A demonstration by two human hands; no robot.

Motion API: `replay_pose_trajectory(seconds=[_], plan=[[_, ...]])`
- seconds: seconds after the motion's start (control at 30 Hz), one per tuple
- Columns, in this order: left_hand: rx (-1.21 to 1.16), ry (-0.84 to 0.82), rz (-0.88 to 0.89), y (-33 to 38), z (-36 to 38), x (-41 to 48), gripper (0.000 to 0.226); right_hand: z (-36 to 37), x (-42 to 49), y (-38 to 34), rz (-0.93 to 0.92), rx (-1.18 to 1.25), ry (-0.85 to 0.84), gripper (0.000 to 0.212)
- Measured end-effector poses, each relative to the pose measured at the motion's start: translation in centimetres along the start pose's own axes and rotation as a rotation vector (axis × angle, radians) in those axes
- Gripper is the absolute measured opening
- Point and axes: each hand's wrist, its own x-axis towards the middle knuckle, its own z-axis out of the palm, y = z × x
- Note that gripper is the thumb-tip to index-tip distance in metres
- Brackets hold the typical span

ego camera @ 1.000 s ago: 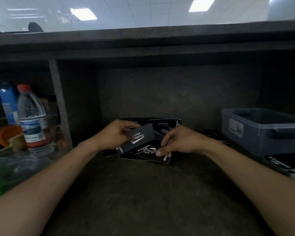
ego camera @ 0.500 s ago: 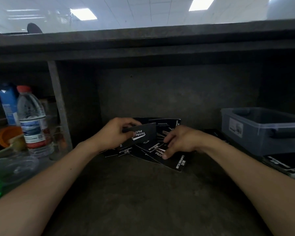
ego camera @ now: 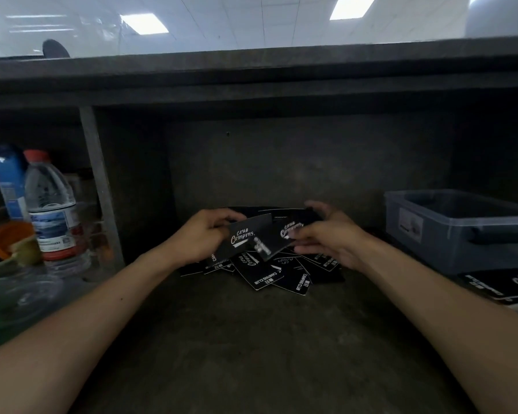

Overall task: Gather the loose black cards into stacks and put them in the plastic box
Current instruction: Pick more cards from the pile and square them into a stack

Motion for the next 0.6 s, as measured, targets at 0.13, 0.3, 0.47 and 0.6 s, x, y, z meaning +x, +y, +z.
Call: replay_pose_trajectory(seconds=[0.13,0.3,0.47,0.6], plan=[[-0.02,-0.023,0.032,0.6,0.6,-0.3,0.031,2.1,-0.3,1.9,-0.122,-0.053,0.092,0.054],[0.255,-0.047,0.197,0.7,0.1,-0.7,0.036,2.5,0.1,2.1,-0.373,-0.569,0.237,0.06],[0.239,0.198,0.062,0.1,-1.9,-0.1,0.038,2.6,-0.4,2.2,-0.409,-0.824,-0.117,0.052],[0.285,0.039,-0.008,-0.3,-1.4,-0.3,0.041,2.6,-1.0,1.1,-0.516,-1.087,-0.364,0.025]])
